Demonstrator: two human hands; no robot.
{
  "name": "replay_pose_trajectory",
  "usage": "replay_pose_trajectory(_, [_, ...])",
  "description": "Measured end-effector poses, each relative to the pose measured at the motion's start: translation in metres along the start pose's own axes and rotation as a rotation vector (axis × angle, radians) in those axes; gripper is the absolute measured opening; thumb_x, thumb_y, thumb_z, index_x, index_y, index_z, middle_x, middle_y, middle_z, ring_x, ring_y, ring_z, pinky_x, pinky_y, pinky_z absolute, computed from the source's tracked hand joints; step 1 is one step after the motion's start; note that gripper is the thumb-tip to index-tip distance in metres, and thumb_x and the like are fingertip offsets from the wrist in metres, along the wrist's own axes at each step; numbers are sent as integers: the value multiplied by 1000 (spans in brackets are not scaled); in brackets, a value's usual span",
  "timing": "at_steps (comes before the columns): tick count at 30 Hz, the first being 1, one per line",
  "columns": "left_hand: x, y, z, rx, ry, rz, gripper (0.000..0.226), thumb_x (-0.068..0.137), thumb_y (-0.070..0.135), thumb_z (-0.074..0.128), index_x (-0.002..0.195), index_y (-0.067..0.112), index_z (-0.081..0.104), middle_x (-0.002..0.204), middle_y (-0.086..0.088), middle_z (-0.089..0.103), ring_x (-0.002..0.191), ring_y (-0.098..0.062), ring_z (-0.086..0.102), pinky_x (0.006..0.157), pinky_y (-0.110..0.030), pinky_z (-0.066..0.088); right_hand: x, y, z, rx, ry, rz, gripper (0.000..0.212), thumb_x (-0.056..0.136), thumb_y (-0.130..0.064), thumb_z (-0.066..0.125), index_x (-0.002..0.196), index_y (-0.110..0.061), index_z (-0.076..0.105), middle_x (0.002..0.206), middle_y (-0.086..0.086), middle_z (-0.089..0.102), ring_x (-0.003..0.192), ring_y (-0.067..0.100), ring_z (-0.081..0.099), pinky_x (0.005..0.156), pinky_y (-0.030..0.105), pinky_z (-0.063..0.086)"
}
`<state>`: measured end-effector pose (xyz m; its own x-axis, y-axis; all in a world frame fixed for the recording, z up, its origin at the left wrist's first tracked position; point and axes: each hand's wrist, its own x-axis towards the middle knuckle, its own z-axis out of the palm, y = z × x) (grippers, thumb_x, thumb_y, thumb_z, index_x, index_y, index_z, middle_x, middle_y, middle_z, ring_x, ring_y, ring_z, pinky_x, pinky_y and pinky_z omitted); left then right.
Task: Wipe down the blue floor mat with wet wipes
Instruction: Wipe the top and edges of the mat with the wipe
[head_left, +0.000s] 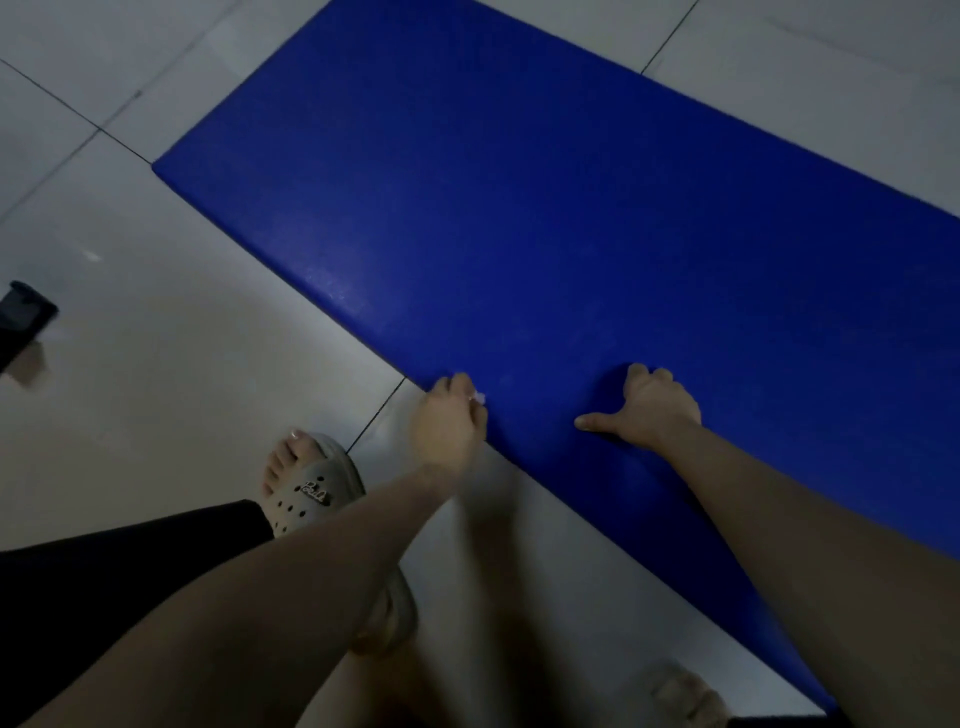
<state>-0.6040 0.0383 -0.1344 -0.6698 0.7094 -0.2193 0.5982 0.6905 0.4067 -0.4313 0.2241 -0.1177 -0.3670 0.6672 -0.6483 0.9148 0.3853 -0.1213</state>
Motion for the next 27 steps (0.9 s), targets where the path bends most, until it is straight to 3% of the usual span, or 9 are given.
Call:
replay_pose_trajectory(4, [-35, 28, 28, 8, -67, 67, 14, 103, 29, 49, 108, 17, 55, 103, -2, 56, 88, -17, 57, 78, -34, 52, -11, 16, 5, 126, 55, -133, 66, 79, -62, 75, 121, -17, 50, 126, 8, 47, 107, 24, 54, 84, 43, 54])
replay_pose_trajectory(6, [-57, 45, 45, -24, -150, 183, 14, 102, 25, 51, 106, 13, 57, 104, -5, 56, 91, -22, 58, 80, -36, 50, -28, 30, 13, 133, 44, -147, 57, 83, -57, 74, 119, -19, 51, 124, 6, 48, 101, 21, 55, 84, 43, 55])
replay_pose_trajectory(10, [-80, 72, 65, 79, -264, 548, 12, 96, 16, 57, 105, 8, 58, 106, -13, 59, 95, -33, 60, 74, -44, 47, -63, 66, 24, -44, -78, -9, 88, 72, -70, 75, 131, -15, 39, 129, 10, 43, 109, 26, 53, 84, 43, 54])
replay_pose_trajectory(12, [-76, 69, 63, 119, -249, 534, 16, 97, 22, 55, 109, 12, 55, 110, -10, 58, 99, -29, 59, 76, -40, 45, -79, 80, 23, -207, -107, 73, 111, 64, -79, 74, 141, -14, 27, 134, 11, 37, 120, 28, 46, 84, 41, 52])
replay_pose_trajectory(14, [-69, 59, 59, 60, -213, 346, 20, 97, 32, 56, 108, 16, 51, 107, -6, 58, 95, -26, 60, 79, -39, 50, -93, 89, 24, -318, -108, 132, 128, 60, -83, 74, 149, -14, 15, 138, 13, 31, 124, 29, 41, 81, 39, 50])
replay_pose_trajectory(17, [-66, 45, 49, -115, -129, -64, 44, 88, 61, 63, 100, 22, 46, 93, 3, 57, 79, -17, 61, 65, -37, 56, -107, 88, 41, -361, -144, 194, 146, 58, -81, 76, 157, -13, -7, 153, 27, 16, 137, 40, 33, 92, 43, 52])
replay_pose_trajectory(21, [-76, 49, 43, -311, -151, -414, 55, 81, 76, 62, 94, 23, 60, 86, 8, 67, 73, -11, 64, 65, -34, 58, -121, 78, 61, -415, -184, 220, 152, 65, -74, 77, 153, -7, -28, 158, 38, -2, 147, 51, 16, 105, 57, 45])
replay_pose_trajectory(25, [-71, 72, 44, -936, -274, -841, 42, 78, 46, 84, 103, 16, 69, 86, 1, 73, 76, -15, 70, 77, -35, 60, -123, 75, 64, -476, -121, 183, 146, 70, -70, 77, 155, -3, -21, 155, 42, 7, 143, 52, 25, 106, 51, 45])
replay_pose_trajectory(27, [-66, 74, 41, -1087, -336, -870, 33, 74, 26, 88, 100, 10, 75, 78, 0, 74, 67, -13, 68, 70, -28, 57, -123, 77, 58, -487, -111, 166, 142, 71, -68, 77, 156, -2, -16, 153, 43, 15, 139, 50, 34, 105, 46, 48])
